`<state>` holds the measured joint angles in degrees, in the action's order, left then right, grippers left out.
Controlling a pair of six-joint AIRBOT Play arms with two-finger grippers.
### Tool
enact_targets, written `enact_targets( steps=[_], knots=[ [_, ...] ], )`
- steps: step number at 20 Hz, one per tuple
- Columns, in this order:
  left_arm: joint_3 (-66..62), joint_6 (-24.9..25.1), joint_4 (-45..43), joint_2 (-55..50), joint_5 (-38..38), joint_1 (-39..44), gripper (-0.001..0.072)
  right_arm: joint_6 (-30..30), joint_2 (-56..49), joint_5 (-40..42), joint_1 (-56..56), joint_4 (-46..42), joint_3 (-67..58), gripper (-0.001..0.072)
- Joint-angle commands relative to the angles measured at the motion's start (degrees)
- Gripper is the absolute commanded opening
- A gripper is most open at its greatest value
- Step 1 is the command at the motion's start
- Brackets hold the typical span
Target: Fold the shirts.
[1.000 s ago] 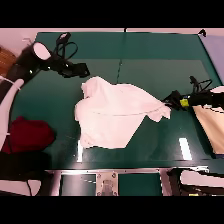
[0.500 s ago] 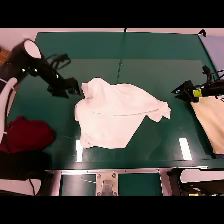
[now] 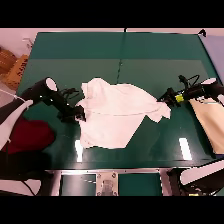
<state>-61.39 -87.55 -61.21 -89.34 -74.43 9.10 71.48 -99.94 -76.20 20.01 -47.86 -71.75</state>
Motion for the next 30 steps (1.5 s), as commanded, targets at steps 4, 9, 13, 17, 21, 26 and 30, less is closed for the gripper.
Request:
enact_targets(
  steps=[4,9,13,17,21,26,30],
  knots=[
    [0.8,5.2,0.9,-0.2,12.5,0.1,0.0024,0.0,-1.2,-2.4,-1.3,0.0,0.0,0.0015],
    [-12.1,5.1,-5.6,-0.5,12.3,0.1,0.0024,0.7,5.5,-0.4,-1.3,-4.0,6.8,0.0013],
    [-24.7,7.6,-6.0,-5.7,11.9,0.1,0.0024,6.9,18.5,5.8,-1.8,-4.9,23.1,0.0014],
    [-32.9,8.2,-5.2,-13.2,11.9,0.1,0.0024,11.1,29.8,13.9,-7.0,-4.5,38.0,0.0014],
    [-34.0,8.3,-4.4,-14.7,8.6,-0.3,0.0038,11.0,31.0,17.9,-12.4,-1.7,40.3,0.0056],
    [-43.3,3.5,-4.4,-14.5,-11.4,-4.8,0.0704,7.5,31.0,6.7,-3.2,-2.6,29.6,0.0305],
    [-44.7,0.4,-4.4,-13.7,-20.8,-6.7,0.0704,6.2,29.5,7.7,4.6,-2.6,26.2,0.0338]
  ],
)
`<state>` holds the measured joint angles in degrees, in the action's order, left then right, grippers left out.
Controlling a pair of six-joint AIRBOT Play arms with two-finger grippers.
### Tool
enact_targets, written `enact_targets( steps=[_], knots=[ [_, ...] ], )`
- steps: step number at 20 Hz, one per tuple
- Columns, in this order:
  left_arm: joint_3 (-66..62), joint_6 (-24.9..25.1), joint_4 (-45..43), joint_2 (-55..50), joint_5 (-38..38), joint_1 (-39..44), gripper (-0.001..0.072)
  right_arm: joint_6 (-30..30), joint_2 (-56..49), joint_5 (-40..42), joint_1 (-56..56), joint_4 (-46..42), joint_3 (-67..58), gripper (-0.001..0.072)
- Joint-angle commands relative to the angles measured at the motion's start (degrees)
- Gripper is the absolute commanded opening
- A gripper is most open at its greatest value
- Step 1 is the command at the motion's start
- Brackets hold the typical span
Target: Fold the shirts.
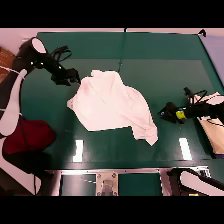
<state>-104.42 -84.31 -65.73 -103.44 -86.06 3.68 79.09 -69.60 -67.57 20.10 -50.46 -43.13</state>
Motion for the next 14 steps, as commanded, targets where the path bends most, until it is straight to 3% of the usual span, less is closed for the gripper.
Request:
enact_targets(
  steps=[1,3,5,10,14],
  knots=[
    [-1.6,-3.7,0.1,0.4,-11.9,-1.2,0.0704,-1.7,-2.4,-0.8,5.0,0.0,-2.4,0.0338],
    [-0.3,-5.0,0.2,0.9,-15.8,-0.4,0.0704,-2.3,-6.1,-0.2,4.7,0.1,-2.4,0.0338],
    [6.8,-5.3,0.2,4.4,-13.4,1.3,0.0704,-2.9,-10.0,1.4,3.4,0.5,-2.4,0.0337],
    [33.5,-5.2,1.4,14.1,0.6,6.5,0.0704,-4.6,-16.3,3.4,-3.1,0.5,-2.4,0.0331],
    [47.2,-2.8,11.9,15.0,13.2,9.9,0.0704,-4.8,-17.6,3.5,-9.2,0.5,-2.4,0.0331]
  ],
)
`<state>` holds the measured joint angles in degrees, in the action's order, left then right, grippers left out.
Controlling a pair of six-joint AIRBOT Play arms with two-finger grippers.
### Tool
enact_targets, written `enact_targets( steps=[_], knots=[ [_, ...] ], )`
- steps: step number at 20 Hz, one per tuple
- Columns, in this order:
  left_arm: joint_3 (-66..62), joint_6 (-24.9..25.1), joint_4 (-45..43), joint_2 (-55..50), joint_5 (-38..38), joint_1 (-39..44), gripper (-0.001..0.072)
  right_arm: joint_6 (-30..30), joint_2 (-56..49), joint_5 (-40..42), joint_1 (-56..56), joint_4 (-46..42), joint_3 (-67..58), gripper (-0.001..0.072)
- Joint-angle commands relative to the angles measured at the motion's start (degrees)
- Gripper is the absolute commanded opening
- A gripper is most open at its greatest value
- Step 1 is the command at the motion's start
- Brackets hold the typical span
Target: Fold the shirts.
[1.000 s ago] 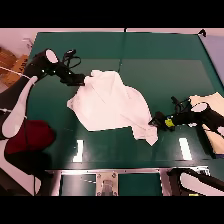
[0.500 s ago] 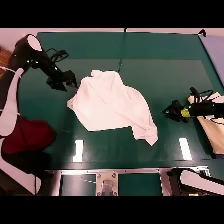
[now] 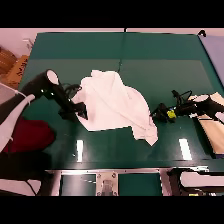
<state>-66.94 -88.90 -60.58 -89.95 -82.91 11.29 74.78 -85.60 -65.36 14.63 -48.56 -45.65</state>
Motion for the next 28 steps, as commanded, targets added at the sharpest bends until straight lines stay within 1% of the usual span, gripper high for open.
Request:
enact_targets(
  steps=[1,2,3,4,5,6,7,8,9,12,14,16,19,22,25,28],
  knots=[
    [11.6,2.7,9.2,1.5,14.0,3.3,0.0704,-0.5,-1.6,1.3,-4.3,-1.4,0.1,0.0330],
    [12.9,3.3,10.8,1.5,17.9,4.4,0.0704,-0.5,-1.6,1.2,-4.4,-1.4,0.1,0.0283],
    [13.6,3.5,11.4,1.5,21.5,5.6,0.0703,-0.5,-1.6,1.2,-4.3,-1.4,0.1,0.0182],
    [13.8,3.5,11.4,1.4,24.3,6.6,0.0699,-0.5,-1.6,1.0,-4.1,-1.4,0.1,0.0145],
    [13.8,3.5,11.5,1.4,26.8,7.3,0.0470,-0.5,-1.5,0.3,-3.8,-1.4,0.1,0.0135],
    [13.8,3.5,11.7,1.4,28.0,7.6,0.0166,-0.5,-1.4,-0.6,-3.6,-1.4,0.1,0.0039],
    [13.6,3.9,12.1,1.4,27.7,7.6,0.0031,-0.5,-1.2,-1.5,-3.3,-1.0,-0.1,0.0015],
    [13.0,4.1,11.8,1.4,26.2,7.5,0.0023,-0.5,-0.8,-2.7,-2.9,-0.6,-0.7,0.0015],
    [11.9,5.6,11.6,1.6,24.0,7.3,0.0023,-0.5,-0.2,-3.8,-2.3,0.0,-1.8,0.0015],
    [5.8,5.6,6.2,5.6,18.8,7.3,0.0022,-0.5,3.8,-8.1,0.3,4.3,-8.1,0.0015],
    [-0.7,3.7,0.0,10.5,15.5,7.3,0.0022,-0.3,8.9,-10.3,2.3,8.4,-13.7,0.0015],
    [-9.0,2.1,-5.6,16.7,12.7,7.3,0.0023,0.2,15.5,-10.4,4.7,11.3,-20.1,0.0014],
    [-22.3,2.0,-8.5,25.0,11.8,7.4,0.0023,0.7,25.3,-9.9,8.7,16.2,-30.3,0.0015],
    [-36.7,3.4,-8.4,30.8,11.7,7.4,0.0023,1.3,34.8,-5.7,11.7,16.9,-40.0,0.0015],
    [-48.5,3.9,-8.4,33.5,10.7,7.4,0.0023,1.3,42.8,1.0,13.6,16.6,-46.0,0.0015],
    [-53.9,5.0,-8.5,34.2,9.8,7.4,0.0023,1.2,48.7,8.7,14.4,13.0,-48.0,0.0015]
  ],
)
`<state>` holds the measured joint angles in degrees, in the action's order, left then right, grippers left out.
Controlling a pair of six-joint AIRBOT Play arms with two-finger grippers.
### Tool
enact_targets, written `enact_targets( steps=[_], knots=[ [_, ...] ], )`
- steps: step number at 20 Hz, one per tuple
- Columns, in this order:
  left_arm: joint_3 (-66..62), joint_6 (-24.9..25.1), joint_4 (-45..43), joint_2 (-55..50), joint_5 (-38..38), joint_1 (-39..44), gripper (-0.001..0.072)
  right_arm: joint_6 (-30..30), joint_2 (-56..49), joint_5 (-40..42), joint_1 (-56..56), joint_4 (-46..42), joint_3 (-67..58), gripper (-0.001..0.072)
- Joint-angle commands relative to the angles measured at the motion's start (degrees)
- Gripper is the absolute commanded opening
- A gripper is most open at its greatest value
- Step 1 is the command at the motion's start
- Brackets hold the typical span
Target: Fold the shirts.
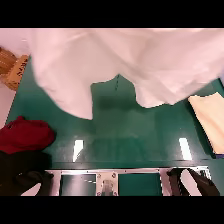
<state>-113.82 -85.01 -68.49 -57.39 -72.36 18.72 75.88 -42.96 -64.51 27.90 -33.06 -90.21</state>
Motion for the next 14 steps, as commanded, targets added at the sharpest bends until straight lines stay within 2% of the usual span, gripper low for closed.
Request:
enact_targets(
  steps=[1,7,9,12,14],
  knots=[
    [-7.1,1.2,-0.9,1.7,-0.9,-0.1,0.0023,0.2,7.3,9.8,1.2,-4.4,-3.4,0.0015],
    [2.1,1.6,-6.5,1.2,0.3,-0.1,0.0024,0.2,5.5,10.4,1.1,-7.8,1.8,0.0015],
    [8.0,4.3,-6.5,0.7,2.8,-0.1,0.0024,-0.1,3.1,9.4,1.1,-7.0,7.0,0.0015],
    [16.2,4.6,-6.5,-5.5,6.2,-0.1,0.0024,-4.7,-1.9,9.3,-0.8,-4.5,16.8,0.0015],
    [19.5,4.6,-6.3,-13.1,10.2,-0.1,0.0024,-8.3,-7.0,12.2,-3.8,-4.5,22.9,0.0015]
  ],
)
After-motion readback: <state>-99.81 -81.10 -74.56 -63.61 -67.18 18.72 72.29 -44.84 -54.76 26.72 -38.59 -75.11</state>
